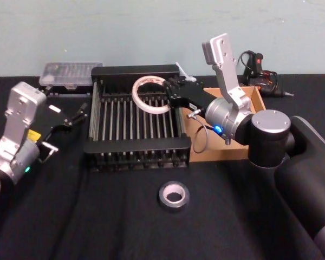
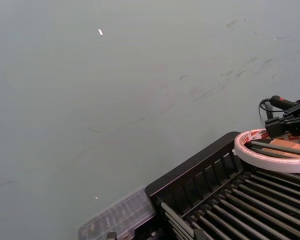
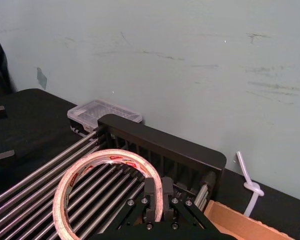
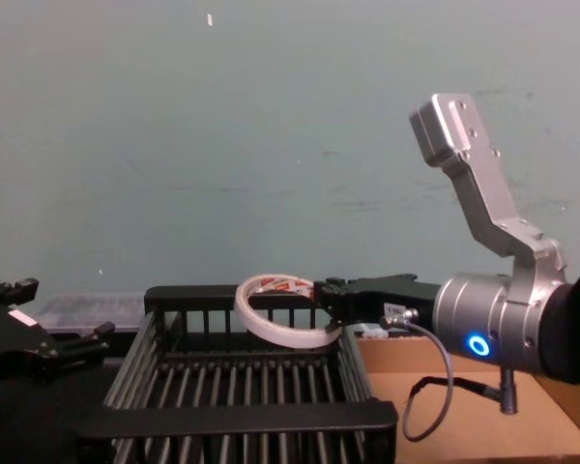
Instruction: Pick up the white tape and place it into the black box , Pick up the silver tape and place it into the brown box.
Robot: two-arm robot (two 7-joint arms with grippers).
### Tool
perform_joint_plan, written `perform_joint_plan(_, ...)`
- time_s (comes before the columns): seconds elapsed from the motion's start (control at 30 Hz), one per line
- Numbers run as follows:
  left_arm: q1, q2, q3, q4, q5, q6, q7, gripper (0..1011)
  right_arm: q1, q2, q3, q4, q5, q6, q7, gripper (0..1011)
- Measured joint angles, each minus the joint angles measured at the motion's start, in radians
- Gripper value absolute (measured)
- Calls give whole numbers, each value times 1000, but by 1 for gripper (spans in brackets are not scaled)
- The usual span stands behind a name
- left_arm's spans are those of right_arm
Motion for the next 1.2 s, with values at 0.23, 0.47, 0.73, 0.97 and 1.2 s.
perform_joint_plan(0.23, 0, 0, 0, 0, 0, 0, 0, 1001, -3, 1, 1, -4, 0, 0, -1, 98)
perform_joint_plan(0.47, 0, 0, 0, 0, 0, 0, 0, 1001, -4, 2, 1, -7, 1, -1, -2, 268)
perform_joint_plan(0.73, 0, 0, 0, 0, 0, 0, 0, 1001, -5, 3, 1, -8, 1, -1, -2, 541)
perform_joint_plan(0.97, 0, 0, 0, 0, 0, 0, 0, 1001, -6, 3, 1, -9, 2, 0, -2, 739)
perform_joint_plan(1.2, 0, 0, 0, 0, 0, 0, 0, 1001, -7, 4, 1, -11, 2, 0, -3, 940)
